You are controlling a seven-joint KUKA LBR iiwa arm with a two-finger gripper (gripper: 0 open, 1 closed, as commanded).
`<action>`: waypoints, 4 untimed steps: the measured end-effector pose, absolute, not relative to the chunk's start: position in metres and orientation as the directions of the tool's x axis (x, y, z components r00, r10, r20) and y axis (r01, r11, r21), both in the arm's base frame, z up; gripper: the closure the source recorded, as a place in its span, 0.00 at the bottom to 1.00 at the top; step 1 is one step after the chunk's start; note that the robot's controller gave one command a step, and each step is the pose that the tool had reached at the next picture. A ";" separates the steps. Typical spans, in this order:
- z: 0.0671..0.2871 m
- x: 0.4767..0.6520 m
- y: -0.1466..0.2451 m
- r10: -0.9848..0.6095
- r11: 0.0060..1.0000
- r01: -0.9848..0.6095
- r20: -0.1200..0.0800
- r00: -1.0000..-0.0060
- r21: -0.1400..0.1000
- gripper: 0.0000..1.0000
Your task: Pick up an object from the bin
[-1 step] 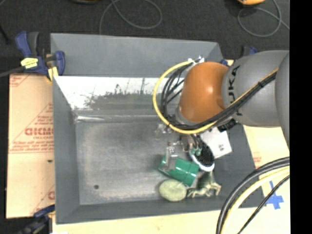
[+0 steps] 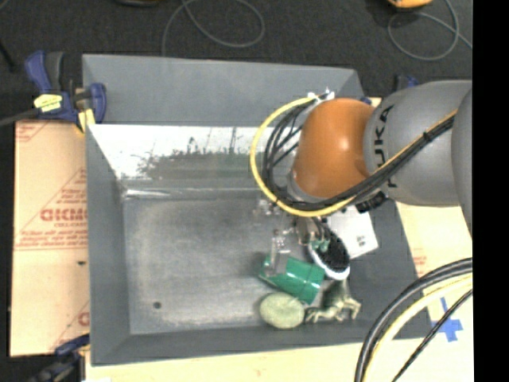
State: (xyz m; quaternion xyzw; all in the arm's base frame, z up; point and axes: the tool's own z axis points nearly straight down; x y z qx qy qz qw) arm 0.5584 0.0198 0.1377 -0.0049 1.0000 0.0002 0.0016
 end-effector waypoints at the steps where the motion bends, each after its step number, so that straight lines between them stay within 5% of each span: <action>1: 0.091 0.533 -0.008 0.092 0.996 0.092 -0.005 -0.996 0.001 0.00; 2: 0.083 0.526 -0.017 0.120 0.993 0.120 -0.002 -0.993 0.001 0.00; 3: 0.101 0.521 -0.030 0.203 0.979 0.203 -0.006 -0.979 0.001 0.00; 4: 0.070 0.516 -0.023 0.175 0.984 0.175 0.001 -0.984 0.000 0.00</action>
Offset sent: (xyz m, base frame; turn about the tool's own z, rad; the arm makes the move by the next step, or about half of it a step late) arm -0.0319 -0.0365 -0.0276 0.1297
